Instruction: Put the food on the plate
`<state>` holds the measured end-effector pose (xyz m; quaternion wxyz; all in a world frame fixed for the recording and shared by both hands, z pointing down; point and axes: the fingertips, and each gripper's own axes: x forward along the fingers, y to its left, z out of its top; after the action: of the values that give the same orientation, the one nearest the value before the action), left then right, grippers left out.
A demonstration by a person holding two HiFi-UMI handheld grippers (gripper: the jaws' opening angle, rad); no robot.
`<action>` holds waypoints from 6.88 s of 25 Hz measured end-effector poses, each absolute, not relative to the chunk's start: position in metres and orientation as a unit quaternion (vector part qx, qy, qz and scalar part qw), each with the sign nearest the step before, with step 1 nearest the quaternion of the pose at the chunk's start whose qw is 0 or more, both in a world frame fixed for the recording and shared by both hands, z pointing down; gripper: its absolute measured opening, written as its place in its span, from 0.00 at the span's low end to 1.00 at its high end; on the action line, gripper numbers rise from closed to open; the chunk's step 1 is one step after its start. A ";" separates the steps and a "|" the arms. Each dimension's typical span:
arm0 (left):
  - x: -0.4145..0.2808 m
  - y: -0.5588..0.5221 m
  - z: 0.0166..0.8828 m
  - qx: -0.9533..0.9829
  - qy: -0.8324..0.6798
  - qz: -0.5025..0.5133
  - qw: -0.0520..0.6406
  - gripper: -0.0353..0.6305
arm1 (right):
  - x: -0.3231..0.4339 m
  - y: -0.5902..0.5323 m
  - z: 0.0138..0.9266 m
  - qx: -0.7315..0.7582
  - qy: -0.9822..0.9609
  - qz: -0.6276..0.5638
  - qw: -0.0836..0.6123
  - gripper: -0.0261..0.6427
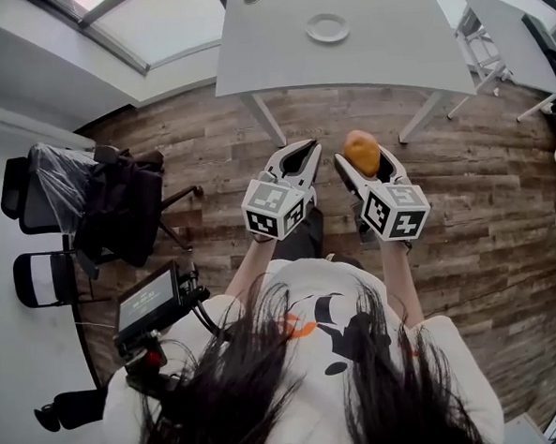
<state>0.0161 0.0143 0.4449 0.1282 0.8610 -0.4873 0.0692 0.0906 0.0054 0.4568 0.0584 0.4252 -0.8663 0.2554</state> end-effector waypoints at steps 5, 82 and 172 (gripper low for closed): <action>-0.008 -0.046 0.450 0.867 -0.473 0.075 0.137 0.06 | 0.069 -0.052 0.461 0.440 -0.856 0.266 0.062 0.59; -0.090 -0.465 0.507 0.804 -0.542 0.082 0.230 0.06 | -0.045 -0.512 0.615 0.278 -0.891 0.193 0.304 0.59; -0.092 -0.226 0.474 0.876 -0.441 0.067 0.184 0.06 | -0.044 -0.245 0.479 0.429 -0.860 0.265 0.076 0.41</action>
<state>-0.0916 -0.2256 0.4745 0.1841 0.8757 -0.4413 0.0666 -0.0438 -0.2446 0.4794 0.0760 0.4293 -0.8600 0.2651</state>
